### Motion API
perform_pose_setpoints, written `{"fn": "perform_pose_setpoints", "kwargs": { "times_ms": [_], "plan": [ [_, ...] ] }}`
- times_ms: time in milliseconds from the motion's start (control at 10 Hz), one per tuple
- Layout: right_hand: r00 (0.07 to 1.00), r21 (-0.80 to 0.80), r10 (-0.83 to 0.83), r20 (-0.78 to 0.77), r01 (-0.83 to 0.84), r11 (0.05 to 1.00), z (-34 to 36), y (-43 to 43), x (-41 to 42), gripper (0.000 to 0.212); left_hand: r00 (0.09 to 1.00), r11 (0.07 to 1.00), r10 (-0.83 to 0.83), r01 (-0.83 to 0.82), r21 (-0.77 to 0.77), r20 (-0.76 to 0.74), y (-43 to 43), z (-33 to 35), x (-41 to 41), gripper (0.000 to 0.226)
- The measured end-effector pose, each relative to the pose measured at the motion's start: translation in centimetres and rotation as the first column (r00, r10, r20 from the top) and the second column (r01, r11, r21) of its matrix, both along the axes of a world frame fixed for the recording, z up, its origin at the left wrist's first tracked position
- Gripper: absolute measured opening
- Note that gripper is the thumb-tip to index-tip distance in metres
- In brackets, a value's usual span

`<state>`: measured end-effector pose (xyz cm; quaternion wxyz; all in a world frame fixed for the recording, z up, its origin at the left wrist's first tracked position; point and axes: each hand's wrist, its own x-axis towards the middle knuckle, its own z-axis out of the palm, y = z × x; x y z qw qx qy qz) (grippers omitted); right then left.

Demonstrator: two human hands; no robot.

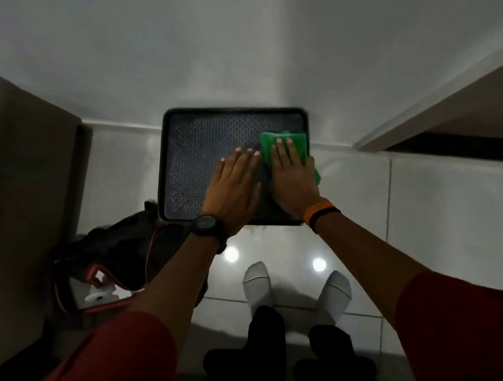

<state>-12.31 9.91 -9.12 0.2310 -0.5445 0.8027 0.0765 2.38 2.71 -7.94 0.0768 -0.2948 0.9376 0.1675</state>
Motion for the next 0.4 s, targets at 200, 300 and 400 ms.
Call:
{"fn": "perform_pose_setpoints", "kwargs": {
  "times_ms": [200, 300, 400],
  "plan": [
    [0.997, -0.117, -0.069, -0.016, 0.067, 0.991, -6.6, 1.5, 1.7, 0.079, 0.996, 0.994, 0.047, -0.054, 0.093, 0.071, 0.6, -7.6, 0.2, 0.063],
    [0.997, -0.148, -0.076, -0.015, 0.073, 0.986, -6.2, 1.1, 1.4, 0.077, 0.992, 0.987, 0.059, -0.074, 0.145, 0.109, 0.5, -8.1, -0.8, 0.061],
    [0.992, -0.281, -0.128, -0.008, 0.12, 0.952, -4.4, 0.9, 1.1, 0.073, 0.993, 0.984, 0.122, -0.121, 0.131, 0.003, 0.4, -6.4, -1.8, 0.061]
  ]
}}
